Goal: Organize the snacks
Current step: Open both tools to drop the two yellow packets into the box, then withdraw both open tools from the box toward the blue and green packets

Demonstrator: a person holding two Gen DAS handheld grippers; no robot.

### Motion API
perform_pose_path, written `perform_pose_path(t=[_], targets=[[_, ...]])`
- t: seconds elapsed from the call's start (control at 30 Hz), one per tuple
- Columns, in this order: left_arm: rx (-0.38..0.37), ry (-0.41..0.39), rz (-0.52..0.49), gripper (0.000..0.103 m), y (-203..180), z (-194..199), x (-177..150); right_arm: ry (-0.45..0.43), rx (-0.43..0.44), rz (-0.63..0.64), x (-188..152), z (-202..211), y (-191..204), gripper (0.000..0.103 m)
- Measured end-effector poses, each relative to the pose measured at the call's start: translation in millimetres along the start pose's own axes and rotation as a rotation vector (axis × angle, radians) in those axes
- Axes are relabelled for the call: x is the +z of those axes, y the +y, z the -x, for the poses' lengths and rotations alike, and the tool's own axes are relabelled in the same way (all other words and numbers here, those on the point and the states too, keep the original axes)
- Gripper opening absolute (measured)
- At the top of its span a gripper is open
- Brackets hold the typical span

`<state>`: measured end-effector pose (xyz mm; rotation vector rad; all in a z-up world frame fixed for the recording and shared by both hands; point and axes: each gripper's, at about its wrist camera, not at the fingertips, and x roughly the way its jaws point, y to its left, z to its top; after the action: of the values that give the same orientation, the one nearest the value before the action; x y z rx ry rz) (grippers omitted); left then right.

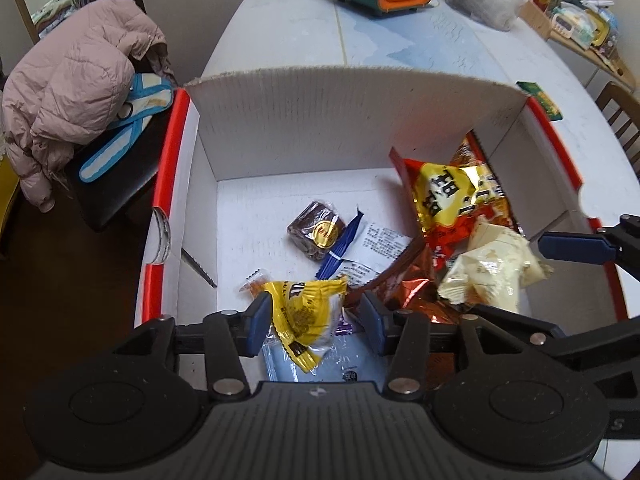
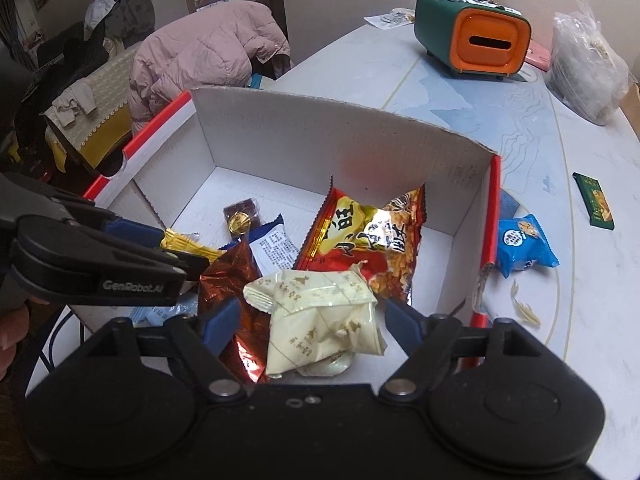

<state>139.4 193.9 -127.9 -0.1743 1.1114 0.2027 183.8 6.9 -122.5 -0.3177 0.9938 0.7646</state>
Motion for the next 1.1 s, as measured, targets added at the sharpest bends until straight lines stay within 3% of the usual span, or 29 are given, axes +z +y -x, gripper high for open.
perform_pose_path(t=[0.63,0.83,1.1], targets=[[-0.089,-0.183,0.01,0.062,-6,77,-11,-0.131,0.064,-0.028,-2,69,-2,0.087],[-0.132,-0.237,-0.01,0.072,-24,94,-12,-0.18,0.068,-0.043,-7,96,-8,0.091],[-0.178,-0.275,-0.024,0.073,-62,97,-6,-0.207,0.056,-0.083,-23,120,-42,0.091]])
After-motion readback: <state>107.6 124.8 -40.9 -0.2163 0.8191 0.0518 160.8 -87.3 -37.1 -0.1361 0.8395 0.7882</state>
